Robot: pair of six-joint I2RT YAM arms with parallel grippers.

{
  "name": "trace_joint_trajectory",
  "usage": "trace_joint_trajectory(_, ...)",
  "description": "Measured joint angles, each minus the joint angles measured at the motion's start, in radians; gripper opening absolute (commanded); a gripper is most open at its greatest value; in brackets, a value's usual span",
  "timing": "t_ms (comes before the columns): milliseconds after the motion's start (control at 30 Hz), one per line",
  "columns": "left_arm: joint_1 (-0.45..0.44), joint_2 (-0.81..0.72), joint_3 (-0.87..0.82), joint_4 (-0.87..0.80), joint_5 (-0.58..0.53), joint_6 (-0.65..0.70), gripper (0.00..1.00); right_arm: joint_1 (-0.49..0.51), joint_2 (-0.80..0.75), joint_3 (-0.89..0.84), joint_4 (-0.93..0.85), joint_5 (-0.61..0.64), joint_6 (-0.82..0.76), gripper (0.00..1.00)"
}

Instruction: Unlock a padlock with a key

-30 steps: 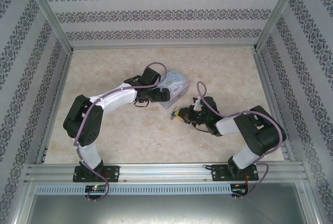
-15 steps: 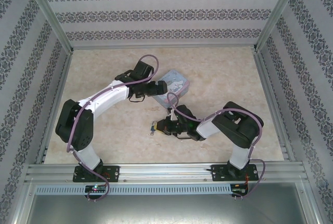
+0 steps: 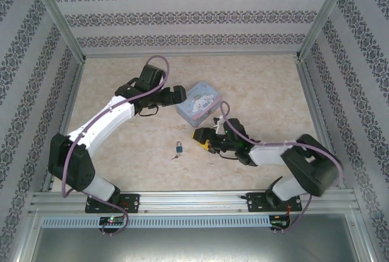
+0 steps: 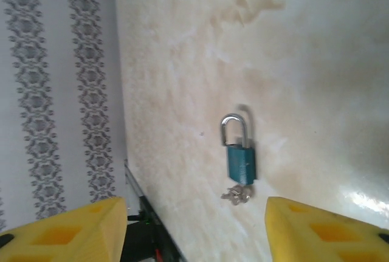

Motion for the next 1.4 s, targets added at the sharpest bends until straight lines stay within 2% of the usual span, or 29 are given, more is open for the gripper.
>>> trace_joint_trajectory(200,0.013,-0.15,-0.001,-0.035,-0.138,0.061,1.0,-0.154,-0.354,0.043,-0.297,0.024,-0.124,0.98)
trace_joint_trajectory(333,0.013,-0.274,-0.052,0.002,-0.277,0.124,1.0,-0.239,-0.499,0.116,-0.479,0.111,-0.232,0.98)
trace_joint_trajectory(467,0.014,-0.414,-0.202,0.134,-0.424,0.218,1.0,-0.275,-0.607,0.148,-0.616,0.346,-0.343,0.98)
trace_joint_trajectory(600,0.019,-0.508,-0.346,0.261,-0.568,0.332,1.0,-0.285,-0.67,0.102,-0.631,0.626,-0.428,0.98)
trace_joint_trajectory(733,0.052,-0.507,-0.407,0.367,-0.668,0.444,1.0,-0.322,-0.627,0.103,-0.643,0.82,-0.583,0.98)
trace_joint_trajectory(867,0.136,-0.489,-0.525,0.502,-0.696,0.499,1.0,-0.369,-0.55,0.106,-0.614,0.917,-0.736,0.98)
trace_joint_trajectory(1000,0.234,-0.418,-0.684,0.681,-0.691,0.514,1.0,-0.447,-0.465,0.106,-0.538,0.932,-0.836,0.98)
trace_joint_trajectory(1100,0.267,-0.34,-0.781,0.814,-0.689,0.529,1.0,-0.502,-0.397,0.105,-0.51,0.939,-0.861,0.98)
trace_joint_trajectory(1400,0.306,-0.103,-0.901,1.168,-0.629,0.568,0.99,-0.581,-0.232,0.04,-0.298,0.938,-0.94,0.98)
